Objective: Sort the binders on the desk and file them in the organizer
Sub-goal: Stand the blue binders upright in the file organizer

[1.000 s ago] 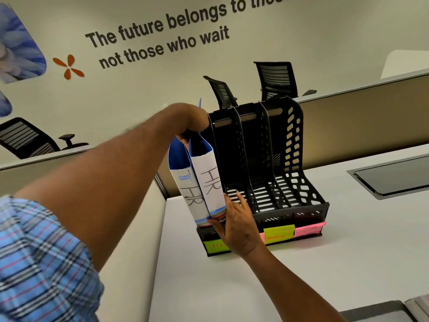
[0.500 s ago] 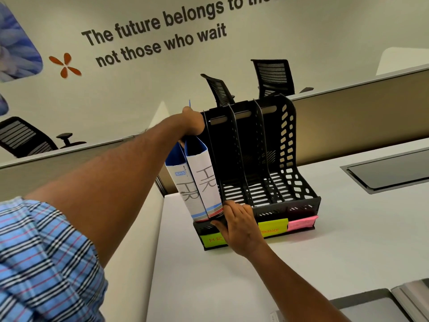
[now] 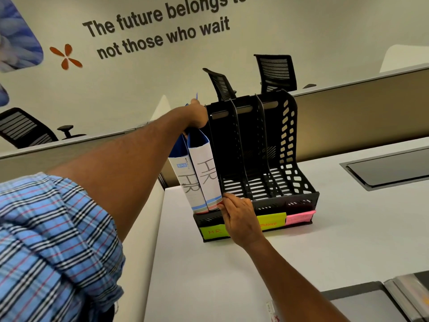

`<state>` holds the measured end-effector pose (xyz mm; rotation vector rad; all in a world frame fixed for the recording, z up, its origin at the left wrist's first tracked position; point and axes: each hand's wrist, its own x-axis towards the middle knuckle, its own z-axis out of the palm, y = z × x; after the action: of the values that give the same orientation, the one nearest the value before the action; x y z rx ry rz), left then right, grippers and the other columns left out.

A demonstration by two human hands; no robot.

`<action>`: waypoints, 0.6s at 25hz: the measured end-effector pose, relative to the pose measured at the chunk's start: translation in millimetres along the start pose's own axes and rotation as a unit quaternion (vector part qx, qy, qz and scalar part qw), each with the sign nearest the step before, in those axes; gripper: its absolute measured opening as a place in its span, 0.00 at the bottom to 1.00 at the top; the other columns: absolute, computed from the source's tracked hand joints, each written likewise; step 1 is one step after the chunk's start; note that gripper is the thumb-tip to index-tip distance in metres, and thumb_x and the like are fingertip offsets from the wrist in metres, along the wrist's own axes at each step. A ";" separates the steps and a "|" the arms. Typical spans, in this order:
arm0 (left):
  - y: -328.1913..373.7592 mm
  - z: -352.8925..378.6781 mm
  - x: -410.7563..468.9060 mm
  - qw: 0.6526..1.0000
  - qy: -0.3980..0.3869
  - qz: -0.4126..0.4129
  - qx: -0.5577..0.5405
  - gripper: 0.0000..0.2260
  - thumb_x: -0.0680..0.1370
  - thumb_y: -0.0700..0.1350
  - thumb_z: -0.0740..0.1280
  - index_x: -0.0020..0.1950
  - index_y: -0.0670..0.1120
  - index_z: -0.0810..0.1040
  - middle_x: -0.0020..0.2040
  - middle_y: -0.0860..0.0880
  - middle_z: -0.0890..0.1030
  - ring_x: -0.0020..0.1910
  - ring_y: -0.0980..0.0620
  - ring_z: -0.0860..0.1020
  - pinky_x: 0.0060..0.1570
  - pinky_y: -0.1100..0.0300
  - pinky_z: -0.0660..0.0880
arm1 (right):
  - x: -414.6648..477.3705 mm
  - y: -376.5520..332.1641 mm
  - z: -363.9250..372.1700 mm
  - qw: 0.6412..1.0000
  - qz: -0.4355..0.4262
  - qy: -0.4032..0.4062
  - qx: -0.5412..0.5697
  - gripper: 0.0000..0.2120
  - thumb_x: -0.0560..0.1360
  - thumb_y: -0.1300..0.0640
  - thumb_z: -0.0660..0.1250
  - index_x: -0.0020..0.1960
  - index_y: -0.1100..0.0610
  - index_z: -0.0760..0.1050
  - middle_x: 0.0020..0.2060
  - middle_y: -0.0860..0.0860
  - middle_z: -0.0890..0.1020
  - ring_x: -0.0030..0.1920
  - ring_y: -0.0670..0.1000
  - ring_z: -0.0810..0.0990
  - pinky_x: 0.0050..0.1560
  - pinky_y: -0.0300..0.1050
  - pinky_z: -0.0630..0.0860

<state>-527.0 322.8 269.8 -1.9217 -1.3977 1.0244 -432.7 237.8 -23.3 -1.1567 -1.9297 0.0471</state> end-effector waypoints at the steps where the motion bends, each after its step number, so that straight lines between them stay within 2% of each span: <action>1: -0.3 1.8 -0.2 1.000 0.001 0.000 -0.009 0.13 0.78 0.34 0.61 0.62 0.38 0.75 0.58 0.42 0.77 0.60 0.45 0.74 0.63 0.54 0.65 | 0.5 0.2 -0.2 1.000 0.000 -0.007 0.001 0.16 0.81 0.51 0.53 0.57 0.56 0.77 0.54 0.49 0.80 0.50 0.48 0.78 0.52 0.45 0.73; 3: 0.6 1.9 -1.7 0.998 -0.004 -0.022 -0.065 0.14 0.79 0.32 0.58 0.64 0.37 0.74 0.64 0.40 0.75 0.65 0.43 0.72 0.64 0.54 0.66 | 1.1 0.4 -1.7 1.000 0.002 -0.016 0.002 0.17 0.82 0.49 0.52 0.57 0.55 0.76 0.54 0.49 0.80 0.50 0.49 0.78 0.52 0.46 0.73; 4: 2.9 1.6 -3.3 0.992 0.005 -0.049 -0.119 0.15 0.78 0.30 0.57 0.63 0.36 0.74 0.64 0.39 0.75 0.65 0.42 0.73 0.61 0.55 0.68 | 1.6 -0.2 -3.7 0.999 0.002 -0.033 0.001 0.18 0.82 0.47 0.51 0.58 0.55 0.75 0.54 0.49 0.79 0.51 0.49 0.78 0.53 0.46 0.73; 6: 4.3 5.5 -1.8 0.949 0.039 -0.111 -0.292 0.14 0.76 0.29 0.55 0.58 0.31 0.76 0.61 0.35 0.77 0.61 0.39 0.75 0.56 0.51 0.72 | 1.9 0.5 -8.3 0.996 -0.008 -0.087 -0.020 0.21 0.80 0.41 0.50 0.60 0.53 0.72 0.57 0.48 0.77 0.54 0.48 0.76 0.56 0.45 0.71; 8: 3.9 14.0 -0.7 0.872 0.103 -0.165 -0.448 0.10 0.74 0.30 0.55 0.45 0.29 0.76 0.55 0.33 0.78 0.56 0.37 0.77 0.52 0.48 0.74 | 3.1 4.6 -11.9 0.990 -0.018 -0.132 -0.040 0.22 0.79 0.39 0.52 0.63 0.53 0.70 0.60 0.48 0.74 0.57 0.47 0.73 0.60 0.46 0.69; 9: 3.9 18.6 -0.3 0.821 0.135 -0.195 -0.519 0.08 0.74 0.32 0.56 0.39 0.32 0.73 0.51 0.34 0.77 0.54 0.37 0.77 0.47 0.49 0.75 | 4.3 6.1 -14.0 0.988 -0.018 -0.145 -0.041 0.22 0.79 0.40 0.54 0.64 0.53 0.69 0.61 0.48 0.73 0.59 0.47 0.73 0.61 0.46 0.68; 10: 4.8 21.7 0.3 0.764 0.156 -0.226 -0.584 0.07 0.75 0.33 0.57 0.38 0.35 0.71 0.48 0.36 0.76 0.53 0.37 0.77 0.43 0.51 0.73 | 5.6 7.5 -16.0 0.988 -0.016 -0.151 -0.038 0.21 0.79 0.41 0.56 0.64 0.54 0.69 0.62 0.48 0.72 0.60 0.47 0.72 0.63 0.46 0.67; 11: 6.9 22.7 -0.1 0.717 0.169 -0.250 -0.628 0.05 0.75 0.35 0.58 0.41 0.36 0.72 0.47 0.37 0.76 0.53 0.37 0.77 0.42 0.52 0.72 | 6.4 8.6 -17.9 0.988 -0.013 -0.152 -0.036 0.21 0.78 0.42 0.58 0.65 0.54 0.68 0.63 0.48 0.72 0.60 0.48 0.72 0.63 0.46 0.66; 12: 9.6 23.1 -0.7 0.700 0.178 -0.265 -0.639 0.06 0.76 0.36 0.58 0.47 0.35 0.74 0.49 0.37 0.77 0.53 0.38 0.77 0.46 0.51 0.72 | 7.2 9.3 -19.7 0.988 -0.013 -0.151 -0.035 0.21 0.78 0.43 0.60 0.65 0.54 0.68 0.63 0.48 0.72 0.61 0.48 0.71 0.64 0.46 0.66; 15: 17.6 25.1 -1.7 0.735 0.183 -0.265 -0.598 0.12 0.80 0.42 0.58 0.54 0.35 0.75 0.55 0.36 0.78 0.56 0.37 0.75 0.55 0.51 0.68 | 9.1 9.7 -21.3 0.988 -0.011 -0.149 -0.030 0.21 0.78 0.44 0.61 0.65 0.55 0.68 0.63 0.49 0.72 0.60 0.49 0.72 0.63 0.46 0.65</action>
<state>-538.7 315.7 242.3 -1.9862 -2.3978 -0.7482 -413.1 242.0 -8.1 -1.2228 -2.2200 0.1593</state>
